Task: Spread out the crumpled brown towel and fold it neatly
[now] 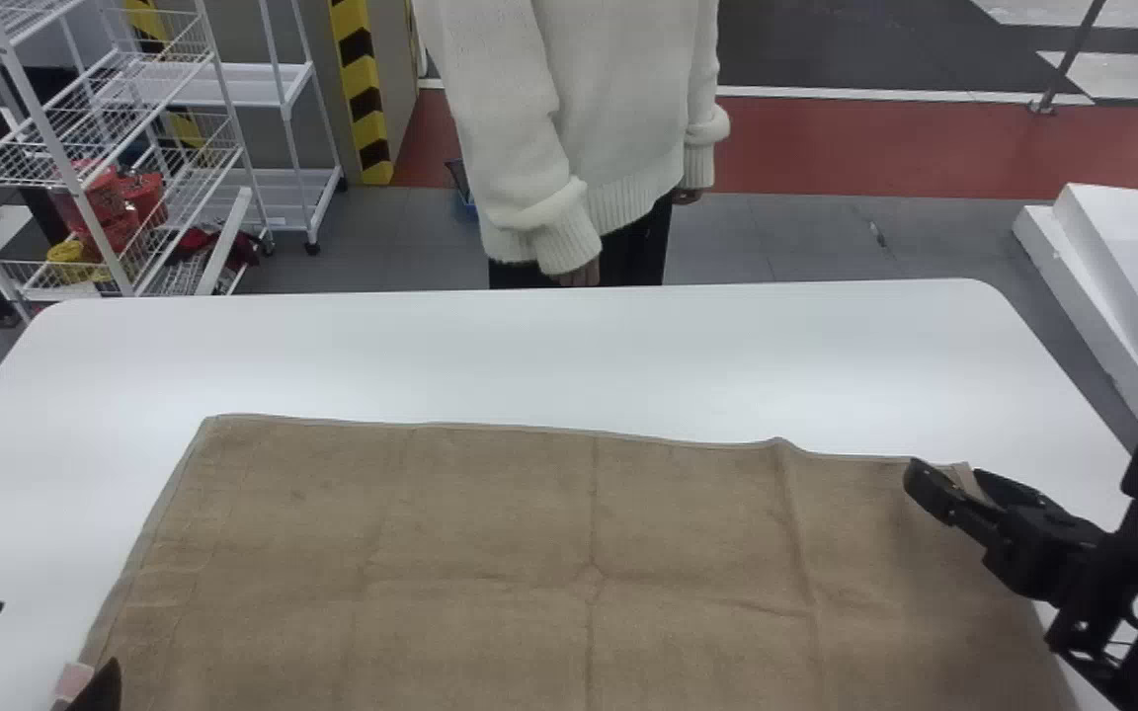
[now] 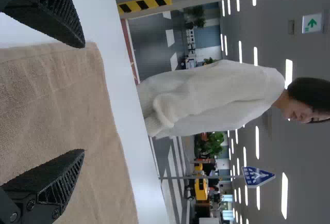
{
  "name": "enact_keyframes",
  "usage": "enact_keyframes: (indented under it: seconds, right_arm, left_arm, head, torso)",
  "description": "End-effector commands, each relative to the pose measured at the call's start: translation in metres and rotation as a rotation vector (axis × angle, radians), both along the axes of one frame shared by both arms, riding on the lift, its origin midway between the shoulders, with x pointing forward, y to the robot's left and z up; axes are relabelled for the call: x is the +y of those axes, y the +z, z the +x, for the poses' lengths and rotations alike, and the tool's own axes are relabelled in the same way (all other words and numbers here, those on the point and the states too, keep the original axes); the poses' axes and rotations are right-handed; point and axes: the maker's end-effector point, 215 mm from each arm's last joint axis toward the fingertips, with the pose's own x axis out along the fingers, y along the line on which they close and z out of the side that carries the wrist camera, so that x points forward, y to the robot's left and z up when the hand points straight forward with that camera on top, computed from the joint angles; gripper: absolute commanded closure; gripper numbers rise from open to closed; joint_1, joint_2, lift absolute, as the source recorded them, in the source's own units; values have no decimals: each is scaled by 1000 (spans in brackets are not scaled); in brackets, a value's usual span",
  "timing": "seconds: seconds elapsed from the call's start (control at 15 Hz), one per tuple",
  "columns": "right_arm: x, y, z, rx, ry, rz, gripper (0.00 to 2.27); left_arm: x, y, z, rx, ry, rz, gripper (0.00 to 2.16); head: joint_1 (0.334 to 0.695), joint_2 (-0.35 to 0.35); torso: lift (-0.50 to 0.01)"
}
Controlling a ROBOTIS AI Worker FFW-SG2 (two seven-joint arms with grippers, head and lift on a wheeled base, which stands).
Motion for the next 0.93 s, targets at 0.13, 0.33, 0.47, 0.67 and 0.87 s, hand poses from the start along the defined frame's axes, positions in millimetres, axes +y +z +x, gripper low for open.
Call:
enact_keyframes:
  seconds: [0.13, 0.33, 0.47, 0.67, 0.87]
  right_arm:
    - [1, 4, 3, -5, 5, -5, 650]
    - [0, 2, 3, 8, 6, -3, 657]
    - [-3, 1, 2, 23, 9, -5, 917]
    - [-7, -2, 1, 40, 5, -5, 944]
    - [-13, -3, -1, 45, -10, 0, 1170]
  left_arm:
    - [-1, -1, 0, 1, -1, -3, 87]
    - [-1, 3, 0, -5, -2, 0, 87]
    - [-2, 3, -1, -4, -3, 3, 87]
    - [-2, 5, 0, -9, -4, 2, 87]
    - [-6, 12, 3, -14, -12, -3, 87]
  head:
    - [695, -16]
    - [695, -17]
    - [695, -19]
    - [695, -23]
    - [695, -30]
  torso:
    - [-128]
    - [-128]
    - [-128]
    - [-128]
    - [-128]
